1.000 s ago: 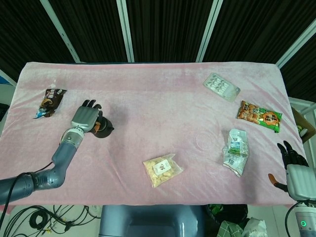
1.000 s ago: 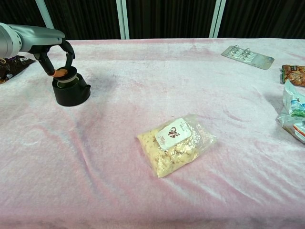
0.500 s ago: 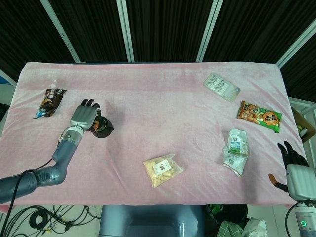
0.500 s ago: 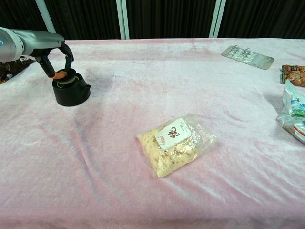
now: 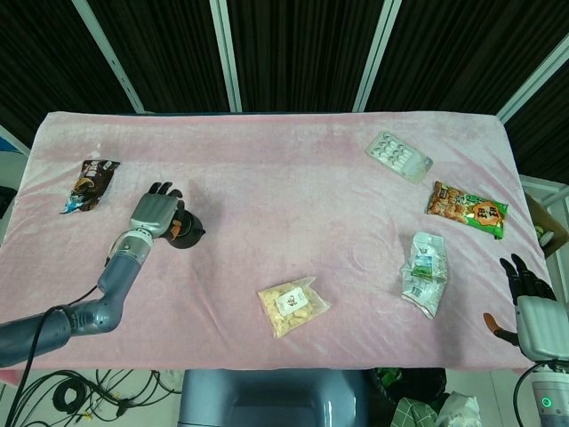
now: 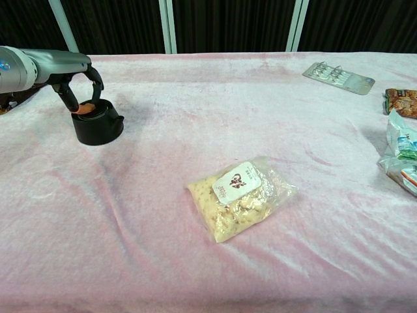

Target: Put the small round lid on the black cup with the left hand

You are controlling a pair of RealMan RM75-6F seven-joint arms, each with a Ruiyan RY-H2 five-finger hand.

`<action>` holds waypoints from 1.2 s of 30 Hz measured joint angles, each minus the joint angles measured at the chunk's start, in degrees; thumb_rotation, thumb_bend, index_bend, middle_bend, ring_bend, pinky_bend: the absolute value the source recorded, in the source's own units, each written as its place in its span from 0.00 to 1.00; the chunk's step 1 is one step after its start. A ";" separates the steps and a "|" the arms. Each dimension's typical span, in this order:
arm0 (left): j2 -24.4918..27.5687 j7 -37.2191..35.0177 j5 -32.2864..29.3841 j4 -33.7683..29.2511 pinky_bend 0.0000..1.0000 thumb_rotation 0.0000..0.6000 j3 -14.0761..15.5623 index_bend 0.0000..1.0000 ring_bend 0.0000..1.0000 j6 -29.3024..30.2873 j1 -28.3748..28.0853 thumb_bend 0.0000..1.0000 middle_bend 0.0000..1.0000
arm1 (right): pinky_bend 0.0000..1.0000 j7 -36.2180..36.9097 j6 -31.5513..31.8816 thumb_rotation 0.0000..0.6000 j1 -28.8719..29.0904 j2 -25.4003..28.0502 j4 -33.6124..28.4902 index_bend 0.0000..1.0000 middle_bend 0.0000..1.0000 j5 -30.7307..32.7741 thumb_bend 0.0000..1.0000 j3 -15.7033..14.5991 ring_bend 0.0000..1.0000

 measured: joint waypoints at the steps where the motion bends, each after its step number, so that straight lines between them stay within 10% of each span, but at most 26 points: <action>1: -0.03 -0.01 -0.15 0.02 0.03 1.00 0.04 0.60 0.00 -0.07 -0.06 0.52 0.20 | 0.19 0.00 0.03 1.00 0.01 -0.01 0.01 0.00 0.03 -0.05 0.17 0.00 0.14; 10: -0.59 0.31 -1.32 0.45 0.03 1.00 0.84 0.53 0.00 -0.08 -0.55 0.49 0.19 | 0.19 0.16 0.09 1.00 -0.01 0.00 0.04 0.00 0.02 -0.12 0.17 0.01 0.14; 23: -0.63 0.80 -3.16 -0.54 0.00 1.00 1.08 0.05 0.00 1.04 -1.03 0.30 0.10 | 0.19 0.21 0.17 1.00 0.02 -0.08 0.00 0.00 0.02 -0.28 0.17 0.00 0.14; 36: 5.30 -5.17 6.30 -13.83 0.00 1.00 -2.74 0.03 0.00 10.17 1.96 0.30 0.09 | 0.19 0.52 0.27 1.00 -0.07 -0.02 -0.10 0.00 0.02 -0.44 0.17 -0.08 0.14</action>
